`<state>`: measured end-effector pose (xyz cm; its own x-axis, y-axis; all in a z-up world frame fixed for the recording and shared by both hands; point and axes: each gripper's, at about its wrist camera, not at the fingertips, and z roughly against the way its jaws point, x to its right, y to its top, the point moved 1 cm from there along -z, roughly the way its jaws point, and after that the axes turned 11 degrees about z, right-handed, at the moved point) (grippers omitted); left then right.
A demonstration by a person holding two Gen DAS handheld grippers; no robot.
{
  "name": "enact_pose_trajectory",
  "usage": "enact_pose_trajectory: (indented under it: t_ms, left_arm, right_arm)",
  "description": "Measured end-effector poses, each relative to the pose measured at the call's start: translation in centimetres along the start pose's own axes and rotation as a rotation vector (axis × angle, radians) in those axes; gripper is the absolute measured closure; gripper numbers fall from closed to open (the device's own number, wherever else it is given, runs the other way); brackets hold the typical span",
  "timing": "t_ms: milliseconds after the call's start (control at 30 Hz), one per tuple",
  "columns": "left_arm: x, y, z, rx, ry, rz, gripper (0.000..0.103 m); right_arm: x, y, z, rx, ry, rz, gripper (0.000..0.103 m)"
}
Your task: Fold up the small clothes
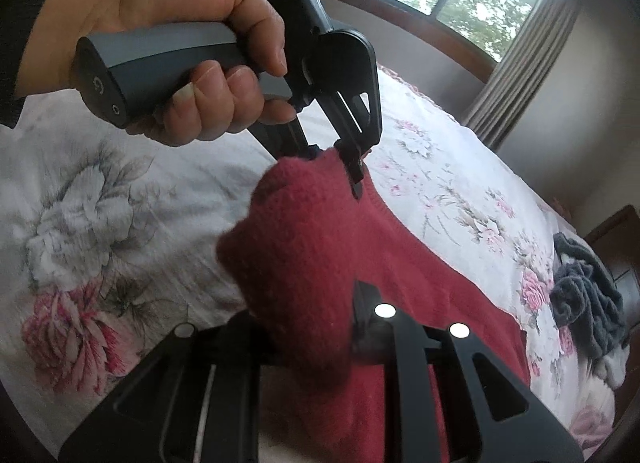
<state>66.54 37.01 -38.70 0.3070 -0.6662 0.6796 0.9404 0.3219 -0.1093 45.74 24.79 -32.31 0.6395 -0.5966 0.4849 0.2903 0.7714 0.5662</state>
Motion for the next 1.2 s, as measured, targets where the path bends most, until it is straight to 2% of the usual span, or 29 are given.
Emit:
enact_pose_trajectory:
  t_ms: [333,633,900,1200]
  left_arm:
    - [6.0,-1.2,1.6,0.028,0.105,-0.081,0.088]
    - [12.2,-3.4,1.0,0.047,0.222,-0.152,0.088]
    - [19.0,-5.9,-1.5,0.047,0.308,-0.241,0.088]
    - [23.6,-7.6,-7.1,0.024,0.390,-0.299,0.088]
  right_arm:
    - [3.5,-0.3,2.4,0.025,0.007,-0.138,0.087]
    - [7.4,-2.7,4.6,0.044,0.017,-0.298,0.087]
    - [11.2,-6.3,6.4,0.064,0.037,-0.429,0.088]
    - [14.6,-11.3,6.8,0.083,0.057,-0.575,0.088]
